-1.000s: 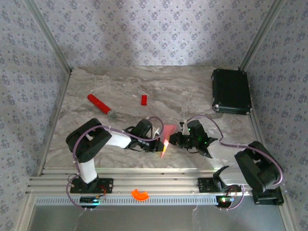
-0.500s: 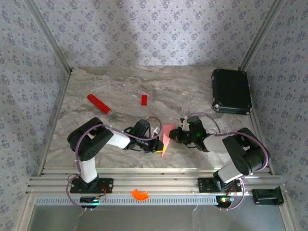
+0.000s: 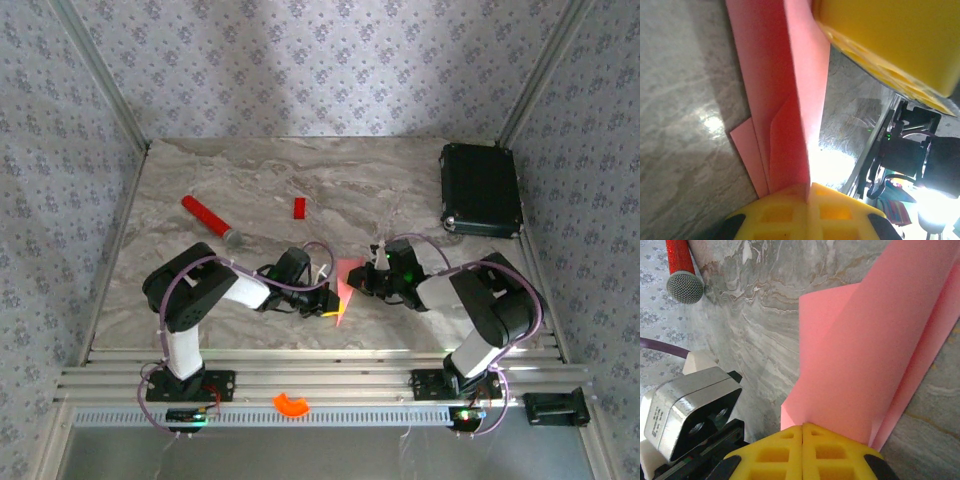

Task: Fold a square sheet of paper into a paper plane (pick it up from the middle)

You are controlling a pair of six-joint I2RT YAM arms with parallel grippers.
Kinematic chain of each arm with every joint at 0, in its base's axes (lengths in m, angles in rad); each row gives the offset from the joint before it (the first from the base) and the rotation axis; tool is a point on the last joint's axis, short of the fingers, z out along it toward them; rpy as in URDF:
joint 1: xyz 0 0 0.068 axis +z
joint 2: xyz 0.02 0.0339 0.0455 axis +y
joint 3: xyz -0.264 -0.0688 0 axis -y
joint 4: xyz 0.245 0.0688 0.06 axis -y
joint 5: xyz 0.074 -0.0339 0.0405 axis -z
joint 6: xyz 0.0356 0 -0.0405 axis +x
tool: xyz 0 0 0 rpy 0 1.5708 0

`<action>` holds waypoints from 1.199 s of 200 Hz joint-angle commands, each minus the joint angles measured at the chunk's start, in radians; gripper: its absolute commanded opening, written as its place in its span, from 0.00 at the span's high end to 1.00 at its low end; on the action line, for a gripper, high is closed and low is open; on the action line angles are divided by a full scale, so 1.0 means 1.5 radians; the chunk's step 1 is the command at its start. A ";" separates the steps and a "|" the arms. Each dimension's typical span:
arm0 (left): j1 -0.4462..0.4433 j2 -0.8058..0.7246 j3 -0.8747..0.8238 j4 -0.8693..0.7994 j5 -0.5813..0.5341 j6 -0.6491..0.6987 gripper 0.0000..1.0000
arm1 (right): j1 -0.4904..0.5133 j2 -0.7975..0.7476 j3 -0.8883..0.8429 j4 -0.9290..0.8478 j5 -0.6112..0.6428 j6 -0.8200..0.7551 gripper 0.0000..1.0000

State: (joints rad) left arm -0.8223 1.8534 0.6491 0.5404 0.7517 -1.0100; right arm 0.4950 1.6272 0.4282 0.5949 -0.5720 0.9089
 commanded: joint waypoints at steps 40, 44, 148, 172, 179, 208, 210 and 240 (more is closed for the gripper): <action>-0.004 0.032 -0.009 -0.039 -0.058 -0.001 0.94 | 0.010 0.019 0.025 -0.139 0.054 -0.031 0.93; -0.004 0.029 -0.009 -0.042 -0.058 0.002 0.92 | 0.012 0.018 0.026 -0.150 0.061 -0.035 0.93; -0.080 -0.054 -0.001 -0.224 -0.142 0.080 0.75 | 0.034 0.032 0.032 -0.206 0.098 -0.040 0.93; -0.080 -0.074 -0.010 -0.223 -0.140 0.083 0.80 | 0.036 0.035 0.032 -0.208 0.099 -0.040 0.93; -0.080 -0.075 -0.010 -0.222 -0.134 0.085 0.83 | 0.037 0.037 0.032 -0.207 0.098 -0.040 0.93; -0.080 -0.081 -0.016 -0.227 -0.121 0.093 0.88 | 0.040 0.037 0.030 -0.207 0.098 -0.037 0.93; -0.080 -0.081 -0.016 -0.226 -0.119 0.093 0.88 | 0.041 0.037 0.030 -0.207 0.098 -0.038 0.93; -0.080 -0.081 -0.017 -0.224 -0.102 0.098 0.91 | 0.040 0.037 0.032 -0.209 0.100 -0.037 0.93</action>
State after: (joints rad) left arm -0.9230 1.7405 0.6601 0.3321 0.5373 -0.8795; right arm 0.5327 1.6268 0.4957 0.4179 -0.4934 0.8669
